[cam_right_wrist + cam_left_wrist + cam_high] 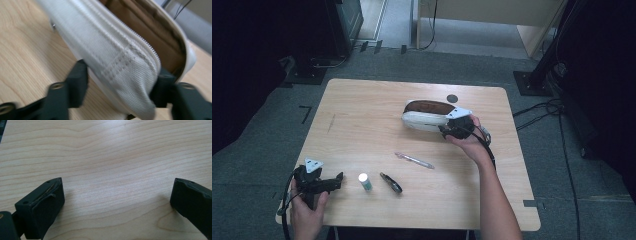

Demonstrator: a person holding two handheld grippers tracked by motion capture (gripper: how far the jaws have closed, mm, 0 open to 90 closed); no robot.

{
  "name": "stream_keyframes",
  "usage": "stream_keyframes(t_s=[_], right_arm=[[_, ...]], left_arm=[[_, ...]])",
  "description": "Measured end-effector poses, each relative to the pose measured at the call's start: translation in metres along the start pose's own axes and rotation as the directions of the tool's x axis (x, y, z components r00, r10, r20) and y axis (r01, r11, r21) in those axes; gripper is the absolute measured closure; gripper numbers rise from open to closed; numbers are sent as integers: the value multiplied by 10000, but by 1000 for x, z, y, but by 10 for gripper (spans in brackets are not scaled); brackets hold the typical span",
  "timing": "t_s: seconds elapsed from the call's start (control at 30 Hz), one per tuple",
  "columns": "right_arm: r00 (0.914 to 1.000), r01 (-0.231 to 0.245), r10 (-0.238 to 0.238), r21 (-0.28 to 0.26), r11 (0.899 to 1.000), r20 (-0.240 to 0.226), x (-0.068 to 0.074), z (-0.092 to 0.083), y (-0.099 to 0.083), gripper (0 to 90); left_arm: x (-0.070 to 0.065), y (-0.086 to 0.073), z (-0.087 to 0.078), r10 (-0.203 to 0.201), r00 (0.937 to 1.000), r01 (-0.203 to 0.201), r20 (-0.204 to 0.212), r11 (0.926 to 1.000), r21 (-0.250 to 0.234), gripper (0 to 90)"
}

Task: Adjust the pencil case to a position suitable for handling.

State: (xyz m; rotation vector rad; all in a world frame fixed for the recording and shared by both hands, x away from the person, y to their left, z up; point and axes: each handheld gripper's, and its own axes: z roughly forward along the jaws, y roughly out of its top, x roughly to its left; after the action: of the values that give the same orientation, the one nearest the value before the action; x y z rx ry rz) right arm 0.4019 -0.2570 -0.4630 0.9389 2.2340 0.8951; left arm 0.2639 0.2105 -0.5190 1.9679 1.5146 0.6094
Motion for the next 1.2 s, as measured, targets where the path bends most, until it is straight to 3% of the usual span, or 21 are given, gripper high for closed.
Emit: stream_keyframes(t_s=[0.23, 0.3, 0.4, 0.47, 0.6, 0.77, 1.07, 1.2], right_arm=[[9981, 490, -500, -276, 9984, -357, 12, -5, 0, 770], [9983, 450, -463, -361, 9983, -348, 14, -6, 1, 783], [10000, -51, 56, -695, 9976, 71, 18, -17, 5, 803], [9997, -220, 228, -752, 9969, 91, 20, -20, 5, 804], [9992, -276, 300, -876, 9958, 255, 33, -31, 6, 807], [9998, 36, -14, -1104, 9939, 193, 57, -44, 4, 807], [9989, 471, -456, -1348, 9898, 143, 79, -62, -4, 807], [9937, 1039, -984, -1138, 9881, 528, 88, -67, -11, 807]], left_arm=[[0, 0, 0, 2, 10000, -2, -1, 10000, 1, 0], [0, 0, 0, 0, 10000, 0, 0, 10000, 1, 0], [0, 0, 0, 0, 10000, 0, 0, 10000, 0, 0], [0, 0, 0, 2, 10000, -2, -1, 10000, 3, 0], [0, 0, 0, 2, 10000, -2, 0, 10000, 1, 0], [0, 0, 0, 0, 10000, 0, 2, 10000, 10, 0], [0, 0, 0, -2, 10000, 2, 4, 10000, 7, 0], [0, 0, 0, -8, 10000, 8, 5, 10000, 3, 0]])
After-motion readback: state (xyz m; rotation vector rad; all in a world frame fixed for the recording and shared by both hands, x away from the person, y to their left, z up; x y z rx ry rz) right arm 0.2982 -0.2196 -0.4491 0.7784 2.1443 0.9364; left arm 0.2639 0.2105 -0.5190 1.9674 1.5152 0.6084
